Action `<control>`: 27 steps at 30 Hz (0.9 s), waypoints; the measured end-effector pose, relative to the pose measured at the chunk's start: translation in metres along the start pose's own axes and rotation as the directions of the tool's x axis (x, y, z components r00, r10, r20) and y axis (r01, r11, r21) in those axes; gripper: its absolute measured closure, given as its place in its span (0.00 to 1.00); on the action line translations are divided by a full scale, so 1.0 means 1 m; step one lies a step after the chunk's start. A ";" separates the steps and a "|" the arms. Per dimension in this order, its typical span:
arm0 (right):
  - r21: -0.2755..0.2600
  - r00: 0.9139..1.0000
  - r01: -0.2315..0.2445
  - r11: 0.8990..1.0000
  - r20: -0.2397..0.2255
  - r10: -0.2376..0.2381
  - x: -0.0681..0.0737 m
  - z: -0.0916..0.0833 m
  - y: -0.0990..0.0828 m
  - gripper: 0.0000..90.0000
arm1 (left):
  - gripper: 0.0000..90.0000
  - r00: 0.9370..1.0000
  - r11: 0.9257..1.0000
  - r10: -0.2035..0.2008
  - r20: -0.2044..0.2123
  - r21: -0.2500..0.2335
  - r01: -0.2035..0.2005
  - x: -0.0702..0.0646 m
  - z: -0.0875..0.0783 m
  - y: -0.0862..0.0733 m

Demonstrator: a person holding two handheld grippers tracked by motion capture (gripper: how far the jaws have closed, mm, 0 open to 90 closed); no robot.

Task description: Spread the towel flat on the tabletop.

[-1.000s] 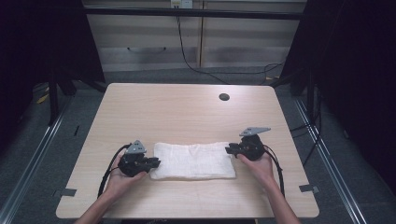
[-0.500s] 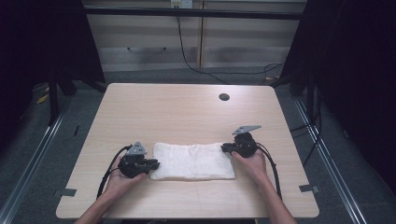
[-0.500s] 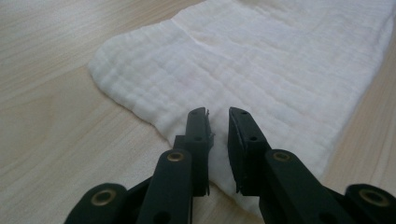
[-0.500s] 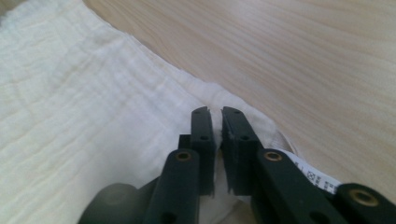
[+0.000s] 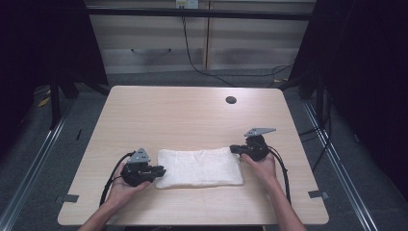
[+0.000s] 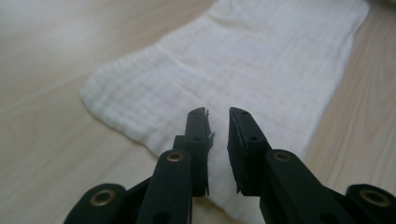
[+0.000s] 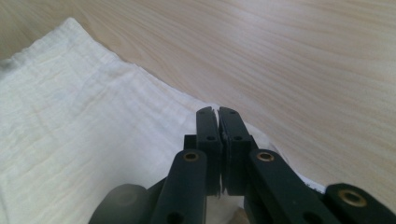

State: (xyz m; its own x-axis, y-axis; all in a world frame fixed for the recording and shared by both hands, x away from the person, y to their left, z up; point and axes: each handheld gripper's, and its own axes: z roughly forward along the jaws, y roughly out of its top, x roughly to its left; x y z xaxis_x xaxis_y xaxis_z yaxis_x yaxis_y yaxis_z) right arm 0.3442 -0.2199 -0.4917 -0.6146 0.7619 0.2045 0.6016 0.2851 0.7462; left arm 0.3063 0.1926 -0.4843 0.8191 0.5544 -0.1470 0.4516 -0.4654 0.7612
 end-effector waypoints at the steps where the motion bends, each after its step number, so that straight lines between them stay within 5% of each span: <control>1: 0.001 1.000 0.000 1.000 0.000 0.000 -0.001 0.002 -0.001 0.98 | 0.85 1.000 1.000 -0.008 -0.015 -0.021 0.008 0.004 -0.003 0.003; 5: 0.025 1.000 0.002 1.000 0.005 -0.002 -0.001 0.006 -0.004 0.98 | 0.84 0.992 0.992 -0.102 -0.080 -0.088 0.095 0.030 -0.006 0.012; 9: 0.028 1.000 -0.004 1.000 0.002 0.004 -0.002 0.009 -0.004 0.98 | 0.83 0.985 0.987 -0.144 -0.095 -0.078 0.137 0.053 0.005 0.015; 13: 0.038 1.000 -0.005 0.999 0.003 0.005 -0.003 0.010 -0.006 0.98 | 0.73 0.982 0.986 -0.167 -0.092 -0.012 0.167 0.067 0.019 0.012; 20: 0.039 1.000 -0.007 0.999 0.009 0.006 -0.002 0.015 -0.008 0.97 | 0.64 0.987 0.990 -0.140 -0.085 0.001 0.140 0.067 0.032 0.015; 27: 0.040 1.000 -0.021 0.999 -0.004 0.021 -0.001 0.016 -0.009 0.97 | 0.68 0.989 0.995 -0.094 -0.114 0.018 0.097 0.058 0.038 0.015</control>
State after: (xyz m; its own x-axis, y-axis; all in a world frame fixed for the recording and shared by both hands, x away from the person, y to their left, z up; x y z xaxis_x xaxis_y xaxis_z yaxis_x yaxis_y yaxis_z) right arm 0.3473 -0.2139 -0.5089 -0.6039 0.7652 0.2229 0.6344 0.2922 0.7156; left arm 0.3744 0.1915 -0.5056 0.7273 0.6708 -0.1450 0.5350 -0.4218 0.7320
